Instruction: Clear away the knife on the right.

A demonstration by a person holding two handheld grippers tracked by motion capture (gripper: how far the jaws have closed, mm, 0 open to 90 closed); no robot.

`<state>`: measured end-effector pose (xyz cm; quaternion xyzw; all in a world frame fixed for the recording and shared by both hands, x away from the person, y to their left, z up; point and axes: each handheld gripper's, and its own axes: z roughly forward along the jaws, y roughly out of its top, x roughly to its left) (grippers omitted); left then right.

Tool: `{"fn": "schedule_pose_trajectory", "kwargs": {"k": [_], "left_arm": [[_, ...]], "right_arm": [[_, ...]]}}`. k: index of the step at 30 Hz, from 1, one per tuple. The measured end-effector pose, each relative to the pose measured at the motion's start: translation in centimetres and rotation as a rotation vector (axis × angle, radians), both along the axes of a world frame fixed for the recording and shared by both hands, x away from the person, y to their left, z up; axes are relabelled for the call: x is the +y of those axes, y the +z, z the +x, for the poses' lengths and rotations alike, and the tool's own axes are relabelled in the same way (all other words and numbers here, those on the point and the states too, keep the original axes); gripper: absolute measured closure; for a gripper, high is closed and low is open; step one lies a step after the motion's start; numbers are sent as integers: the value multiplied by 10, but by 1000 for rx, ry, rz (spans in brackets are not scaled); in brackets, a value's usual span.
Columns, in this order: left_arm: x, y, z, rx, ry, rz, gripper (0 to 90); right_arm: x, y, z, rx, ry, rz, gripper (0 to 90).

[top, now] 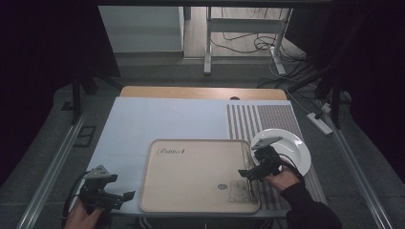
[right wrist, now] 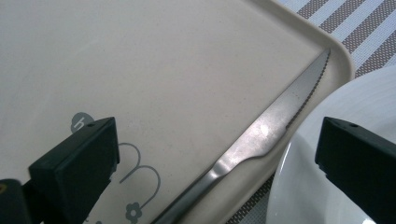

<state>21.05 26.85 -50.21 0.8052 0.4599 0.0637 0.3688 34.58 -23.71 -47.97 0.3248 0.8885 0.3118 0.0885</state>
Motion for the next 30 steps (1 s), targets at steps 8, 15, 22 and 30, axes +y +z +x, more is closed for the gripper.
{"fn": "schedule_pose_trajectory", "kwargs": {"k": [8,15,22,30], "left_arm": [[0,0,0,-1,0,0,15],[0,0,0,-1,0,1,15],[0,0,0,0,-1,2,15],[0,0,0,0,-1,2,15]], "right_arm": [[-6,-1,-4,-26,-25,7,0],[-10,-2,-9,-41,-40,-4,0],[-17,-4,-14,-56,-64,-16,0],[-28,-3,-21,-65,-111,-6,0]]}}
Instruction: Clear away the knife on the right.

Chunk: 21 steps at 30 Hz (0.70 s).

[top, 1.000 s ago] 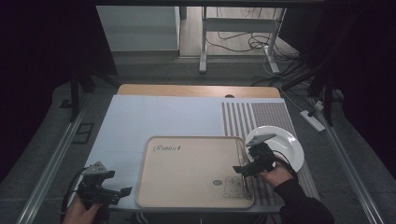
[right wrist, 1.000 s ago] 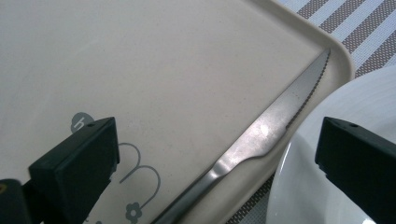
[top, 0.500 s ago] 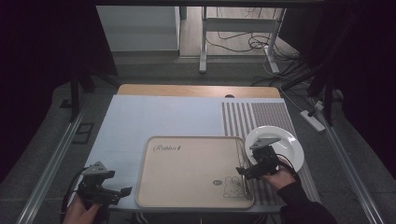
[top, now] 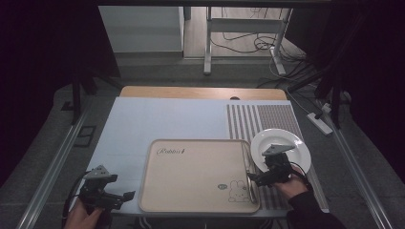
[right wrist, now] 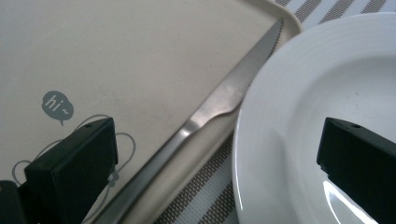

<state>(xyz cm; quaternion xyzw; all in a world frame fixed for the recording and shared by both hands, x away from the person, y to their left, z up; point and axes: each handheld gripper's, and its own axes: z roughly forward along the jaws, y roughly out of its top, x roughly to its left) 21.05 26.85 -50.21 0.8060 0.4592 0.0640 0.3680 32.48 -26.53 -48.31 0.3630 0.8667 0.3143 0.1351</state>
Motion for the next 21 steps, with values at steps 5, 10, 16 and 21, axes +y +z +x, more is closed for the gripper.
{"fn": "schedule_pose_trajectory", "kwargs": {"k": [5,10,16,21], "left_arm": [[0,0,0,1,1,-1,15],[0,0,0,1,1,-2,15],[0,0,0,1,1,-2,15],[0,0,0,2,2,-3,15]], "right_arm": [[-9,0,-6,-6,-25,14,0],[-17,0,-11,-9,-50,13,0],[-26,-1,-17,-12,-79,24,0],[-34,-3,-22,-2,-95,32,0]]}}
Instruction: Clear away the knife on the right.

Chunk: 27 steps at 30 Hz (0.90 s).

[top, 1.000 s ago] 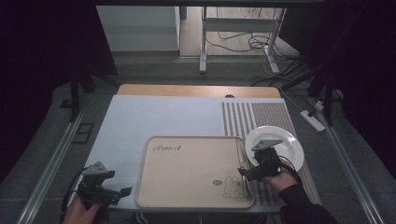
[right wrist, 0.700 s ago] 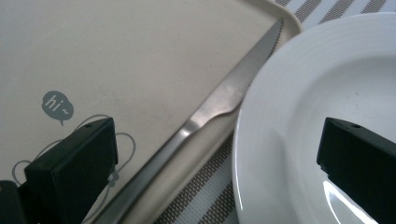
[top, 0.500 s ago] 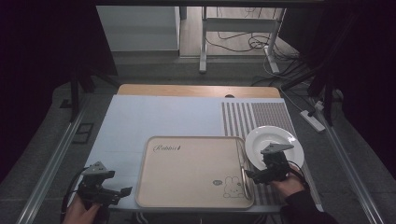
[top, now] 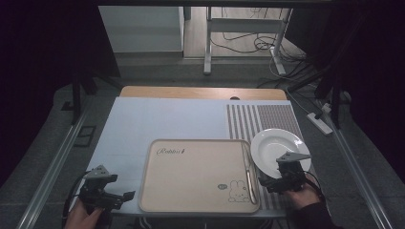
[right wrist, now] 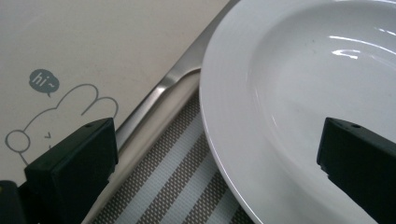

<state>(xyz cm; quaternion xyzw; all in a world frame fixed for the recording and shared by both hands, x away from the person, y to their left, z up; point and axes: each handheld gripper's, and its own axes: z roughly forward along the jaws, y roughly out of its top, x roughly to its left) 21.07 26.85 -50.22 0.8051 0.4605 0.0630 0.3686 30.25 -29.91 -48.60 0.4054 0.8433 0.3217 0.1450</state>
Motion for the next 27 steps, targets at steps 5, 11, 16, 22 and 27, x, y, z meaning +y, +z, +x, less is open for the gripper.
{"fn": "schedule_pose_trajectory", "kwargs": {"k": [5,11,16,22,27], "left_arm": [[0,0,0,0,0,-1,14],[0,0,0,-1,0,0,15],[0,0,0,-1,0,0,14],[0,0,0,-1,0,0,14],[0,0,0,0,0,1,14]], "right_arm": [[-6,-2,-5,3,-19,8,0],[-11,-2,-13,-19,-40,2,0],[-17,0,-18,-32,-61,20,0],[-24,2,-22,-38,-81,37,0],[-28,3,-25,-39,-91,40,0]]}}
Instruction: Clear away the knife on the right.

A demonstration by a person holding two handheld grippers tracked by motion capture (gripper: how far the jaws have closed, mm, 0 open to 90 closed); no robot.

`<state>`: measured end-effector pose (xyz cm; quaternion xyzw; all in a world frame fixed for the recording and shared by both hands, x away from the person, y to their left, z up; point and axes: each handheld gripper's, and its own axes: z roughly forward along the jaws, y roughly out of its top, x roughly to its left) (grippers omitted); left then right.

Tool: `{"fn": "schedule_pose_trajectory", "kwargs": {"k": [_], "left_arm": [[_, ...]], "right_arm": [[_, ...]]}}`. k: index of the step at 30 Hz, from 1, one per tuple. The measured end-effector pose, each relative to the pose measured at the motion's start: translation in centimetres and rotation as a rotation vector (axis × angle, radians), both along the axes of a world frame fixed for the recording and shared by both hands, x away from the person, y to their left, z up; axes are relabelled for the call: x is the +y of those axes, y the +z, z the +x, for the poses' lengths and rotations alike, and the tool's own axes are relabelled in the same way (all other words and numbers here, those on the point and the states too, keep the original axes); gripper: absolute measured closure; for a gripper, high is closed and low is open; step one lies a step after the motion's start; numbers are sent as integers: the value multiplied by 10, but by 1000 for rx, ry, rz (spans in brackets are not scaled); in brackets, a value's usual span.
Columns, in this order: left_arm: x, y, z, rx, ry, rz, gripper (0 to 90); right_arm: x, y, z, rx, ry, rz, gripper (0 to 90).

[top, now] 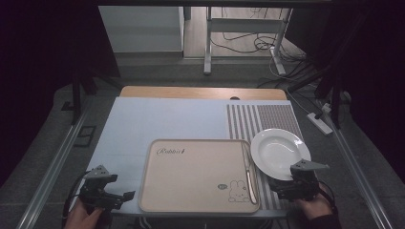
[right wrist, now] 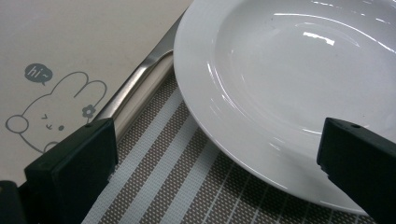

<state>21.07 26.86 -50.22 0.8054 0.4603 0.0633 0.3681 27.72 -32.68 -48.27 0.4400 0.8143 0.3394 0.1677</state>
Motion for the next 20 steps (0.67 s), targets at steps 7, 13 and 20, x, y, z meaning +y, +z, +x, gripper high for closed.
{"fn": "schedule_pose_trajectory", "kwargs": {"k": [7,13,20], "left_arm": [[0,0,0,0,0,0,14],[0,0,0,0,1,-1,14],[-1,0,1,1,-1,7,15]], "right_arm": [[-5,1,-4,0,-16,-1,0],[-10,2,-8,3,-38,-2,0],[-12,1,-8,15,-41,-6,0]]}}
